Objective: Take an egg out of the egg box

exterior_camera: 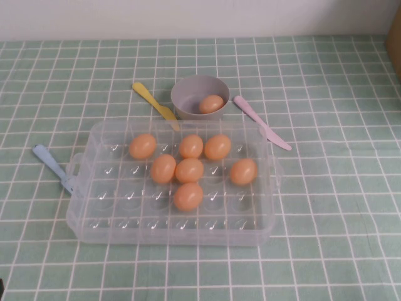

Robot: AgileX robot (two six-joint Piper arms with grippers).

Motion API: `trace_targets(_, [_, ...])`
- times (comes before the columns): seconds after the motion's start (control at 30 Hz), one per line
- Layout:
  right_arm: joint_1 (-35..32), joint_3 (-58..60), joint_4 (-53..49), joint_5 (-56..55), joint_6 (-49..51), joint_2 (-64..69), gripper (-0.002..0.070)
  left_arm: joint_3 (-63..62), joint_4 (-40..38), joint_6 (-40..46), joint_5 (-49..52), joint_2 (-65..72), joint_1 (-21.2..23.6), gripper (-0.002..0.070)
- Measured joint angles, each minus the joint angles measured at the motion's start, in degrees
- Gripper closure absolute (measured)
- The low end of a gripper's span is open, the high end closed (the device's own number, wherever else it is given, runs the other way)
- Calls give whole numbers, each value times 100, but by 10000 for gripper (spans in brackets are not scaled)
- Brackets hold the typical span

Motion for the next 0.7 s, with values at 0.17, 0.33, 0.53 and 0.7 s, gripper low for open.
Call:
trace_targets(0.17, [0, 0, 0, 0, 0, 0, 694, 0, -5, 0, 0, 0, 0, 678])
trace_targets(0.33, [0, 0, 13, 0, 0, 0, 694, 0, -14, 0, 0, 0, 0, 678])
trace_targets(0.53, [0, 0, 115, -95, 0, 0, 694, 0, -14, 0, 0, 0, 0, 678])
trace_targets(0.7, [0, 0, 988, -514, 0, 0, 694, 0, -14, 0, 0, 0, 0, 678])
